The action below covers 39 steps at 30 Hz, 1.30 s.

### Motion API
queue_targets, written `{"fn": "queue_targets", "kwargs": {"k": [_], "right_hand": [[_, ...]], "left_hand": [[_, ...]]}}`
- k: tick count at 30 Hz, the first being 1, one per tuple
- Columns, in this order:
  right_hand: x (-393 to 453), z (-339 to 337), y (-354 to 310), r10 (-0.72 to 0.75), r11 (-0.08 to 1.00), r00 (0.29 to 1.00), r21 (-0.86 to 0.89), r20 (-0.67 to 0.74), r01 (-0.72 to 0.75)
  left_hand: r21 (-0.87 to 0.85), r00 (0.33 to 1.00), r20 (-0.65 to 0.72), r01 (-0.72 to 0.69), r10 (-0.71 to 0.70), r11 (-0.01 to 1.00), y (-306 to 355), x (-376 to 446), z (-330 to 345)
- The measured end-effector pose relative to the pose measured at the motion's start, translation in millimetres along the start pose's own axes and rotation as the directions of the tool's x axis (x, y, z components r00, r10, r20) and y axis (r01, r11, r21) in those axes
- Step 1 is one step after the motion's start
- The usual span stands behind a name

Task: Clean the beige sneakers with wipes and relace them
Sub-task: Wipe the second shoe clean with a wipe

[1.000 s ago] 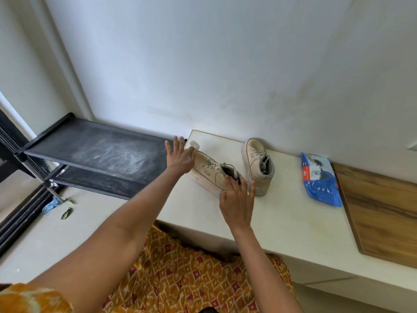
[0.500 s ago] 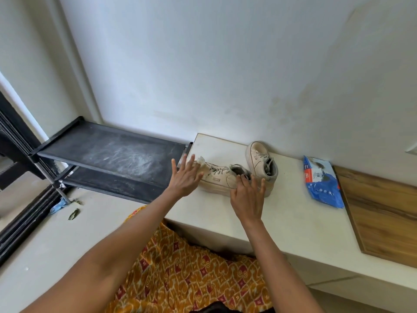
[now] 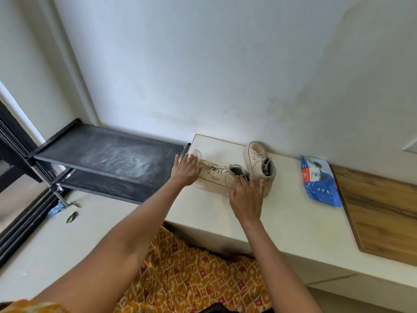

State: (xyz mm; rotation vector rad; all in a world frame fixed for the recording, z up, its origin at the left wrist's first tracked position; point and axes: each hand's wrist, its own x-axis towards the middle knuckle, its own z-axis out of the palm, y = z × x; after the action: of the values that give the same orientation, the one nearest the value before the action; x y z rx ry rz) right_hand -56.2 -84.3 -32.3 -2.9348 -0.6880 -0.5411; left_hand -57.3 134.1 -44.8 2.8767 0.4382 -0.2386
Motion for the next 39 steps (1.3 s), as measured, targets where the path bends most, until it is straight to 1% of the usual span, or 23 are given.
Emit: {"fn": "queue_targets", "kwargs": {"k": [4, 5, 8, 9, 13, 15, 18, 21, 22, 23, 24, 26, 27, 28, 31, 33, 35, 36, 37, 39], "right_hand": [[0, 1, 0, 0.001, 1.000, 1.000, 0.007, 0.015, -0.001], [0, 1, 0, 0.003, 1.000, 1.000, 0.012, 0.019, -0.004], [0, 2, 0, -0.003, 1.000, 1.000, 0.016, 0.024, 0.002], [0, 2, 0, -0.007, 1.000, 1.000, 0.015, 0.023, 0.007], [0, 3, -2, -0.001, 1.000, 1.000, 0.025, 0.026, 0.000], [1, 1, -4, 0.011, 0.999, 1.000, 0.034, 0.001, -0.011], [1, 2, -4, 0.008, 0.999, 1.000, 0.039, -0.004, -0.008], [1, 4, -3, 0.008, 1.000, 1.000, 0.022, 0.019, -0.008], [1, 4, -2, 0.008, 1.000, 1.000, 0.019, 0.022, -0.009], [1, 4, -3, 0.010, 1.000, 1.000, 0.020, 0.021, -0.011], [1, 4, -3, 0.012, 1.000, 1.000, 0.023, 0.020, -0.013], [1, 5, -2, 0.010, 1.000, 1.000, 0.024, 0.022, -0.010], [1, 4, -1, 0.007, 1.000, 1.000, 0.019, 0.022, -0.008], [0, 4, -1, 0.005, 1.000, 1.000, 0.016, 0.020, -0.006], [1, 3, -1, -0.004, 1.000, 1.000, 0.015, 0.009, 0.004], [1, 4, 0, -0.007, 1.000, 1.000, 0.013, 0.006, 0.006], [1, 4, 0, -0.002, 1.000, 1.000, 0.011, 0.008, 0.002], [1, 4, 0, -0.003, 1.000, 1.000, 0.010, 0.011, 0.003], [1, 4, 0, -0.007, 1.000, 1.000, 0.010, 0.011, 0.006], [1, 4, 1, -0.018, 1.000, 1.000, 0.004, 0.002, 0.018]], "left_hand": [[-0.098, 0.997, 0.020, 0.076, -0.074, 0.992, -4, 7, -1], [-0.123, 0.996, -0.002, 0.090, -0.091, 0.988, -5, 9, -2], [-0.154, 0.978, -0.122, 0.149, -0.169, 0.977, -19, 11, -5], [-0.178, 0.972, -0.132, 0.171, -0.196, 0.969, -26, 11, -5], [-0.376, 0.939, -0.122, 0.254, -0.320, 0.891, -44, 7, 3], [-0.529, 0.899, -0.133, 0.291, -0.417, 0.797, -36, 0, 17], [-0.756, 0.817, -0.150, 0.268, -0.556, 0.597, -9, -19, 36], [-0.889, 0.748, -0.081, 0.244, -0.659, 0.386, 24, -38, 41], [-0.917, 0.736, -0.054, 0.231, -0.675, 0.326, 34, -43, 44], [-0.933, 0.733, -0.041, 0.216, -0.679, 0.289, 43, -47, 46], [-0.936, 0.743, -0.043, 0.203, -0.668, 0.286, 52, -49, 48], [-0.925, 0.776, -0.075, 0.180, -0.627, 0.334, 66, -53, 55], [-0.926, 0.785, -0.081, 0.168, -0.614, 0.338, 70, -54, 58], [-0.934, 0.788, -0.077, 0.159, -0.611, 0.321, 72, -54, 58], [-0.962, 0.768, -0.084, 0.103, -0.635, 0.252, 64, -51, 52], [-0.976, 0.721, -0.109, 0.051, -0.684, 0.210, 50, -43, 41], [-0.977, 0.655, -0.114, 0.060, -0.747, 0.202, 32, -32, 23], [-0.979, 0.637, -0.103, 0.072, -0.764, 0.192, 24, -24, 15], [-0.980, 0.639, -0.089, 0.080, -0.764, 0.182, 17, -16, 9], [-0.974, 0.686, -0.072, 0.109, -0.724, 0.200, 9, -1, 3]]}}
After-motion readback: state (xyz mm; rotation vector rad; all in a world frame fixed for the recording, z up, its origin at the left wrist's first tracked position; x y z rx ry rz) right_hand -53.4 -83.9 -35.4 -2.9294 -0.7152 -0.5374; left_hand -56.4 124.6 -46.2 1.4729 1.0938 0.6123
